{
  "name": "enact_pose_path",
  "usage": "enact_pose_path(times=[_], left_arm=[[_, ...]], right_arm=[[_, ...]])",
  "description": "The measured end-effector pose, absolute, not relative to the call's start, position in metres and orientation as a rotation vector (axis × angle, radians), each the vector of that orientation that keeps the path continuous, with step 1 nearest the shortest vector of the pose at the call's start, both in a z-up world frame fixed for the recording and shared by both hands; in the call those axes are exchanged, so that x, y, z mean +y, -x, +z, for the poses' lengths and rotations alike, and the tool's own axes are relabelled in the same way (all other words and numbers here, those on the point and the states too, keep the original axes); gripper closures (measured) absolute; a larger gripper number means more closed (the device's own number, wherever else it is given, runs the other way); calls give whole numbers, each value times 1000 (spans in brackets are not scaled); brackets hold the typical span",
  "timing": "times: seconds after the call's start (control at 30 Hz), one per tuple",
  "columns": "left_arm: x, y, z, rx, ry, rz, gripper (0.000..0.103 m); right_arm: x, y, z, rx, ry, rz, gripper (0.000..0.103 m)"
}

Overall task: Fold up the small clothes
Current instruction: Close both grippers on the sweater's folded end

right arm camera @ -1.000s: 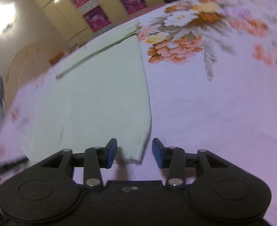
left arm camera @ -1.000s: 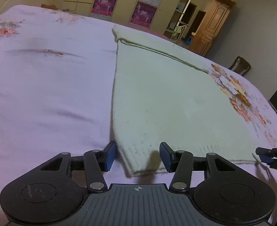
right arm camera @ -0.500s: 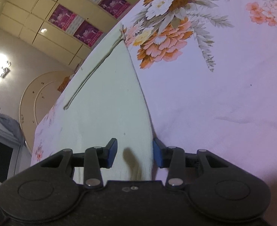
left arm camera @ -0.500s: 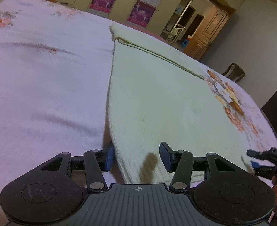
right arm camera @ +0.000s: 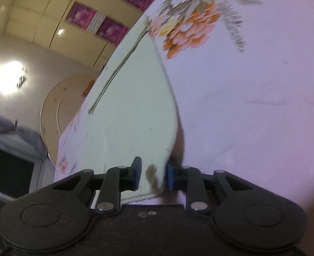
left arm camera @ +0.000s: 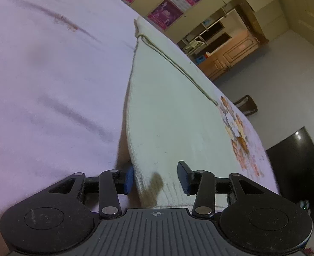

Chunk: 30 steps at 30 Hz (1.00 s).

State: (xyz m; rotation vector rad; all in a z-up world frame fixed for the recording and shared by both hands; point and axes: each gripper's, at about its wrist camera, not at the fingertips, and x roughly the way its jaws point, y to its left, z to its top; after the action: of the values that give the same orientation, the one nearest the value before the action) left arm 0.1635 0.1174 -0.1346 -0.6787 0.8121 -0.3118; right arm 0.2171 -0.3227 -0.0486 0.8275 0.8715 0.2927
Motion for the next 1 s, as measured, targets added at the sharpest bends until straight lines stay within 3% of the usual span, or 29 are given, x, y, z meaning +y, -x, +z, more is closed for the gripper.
enact_pose_path(times=[0.03,0.1,0.17,0.27,0.4,0.6,1.0], left_arm=[[116,-165,-137,828,691,-321,99],[117,-159,-133,776,717,-321,99],[118,-152,-124,718,722,-320,99],[113,-159,-133,768,690,-296,99],[111,-168,-146,803,723,-276,99],[111,-173,-125,732,742,-287,99],[109,-295,-85,692,743,-264,99]], right_arm=[[-320,-218,-48,880,-804,292,90],[-312,-217,-40,873,-735,284,97],[-310,-210,-24,809,-699,329,97],[-306,-205,-5,760,-620,356,97],[-307,-220,-38,938,-572,265,98],[-315,-215,-12,810,-619,286,97],[-310,-328,39,752,-496,313,97]])
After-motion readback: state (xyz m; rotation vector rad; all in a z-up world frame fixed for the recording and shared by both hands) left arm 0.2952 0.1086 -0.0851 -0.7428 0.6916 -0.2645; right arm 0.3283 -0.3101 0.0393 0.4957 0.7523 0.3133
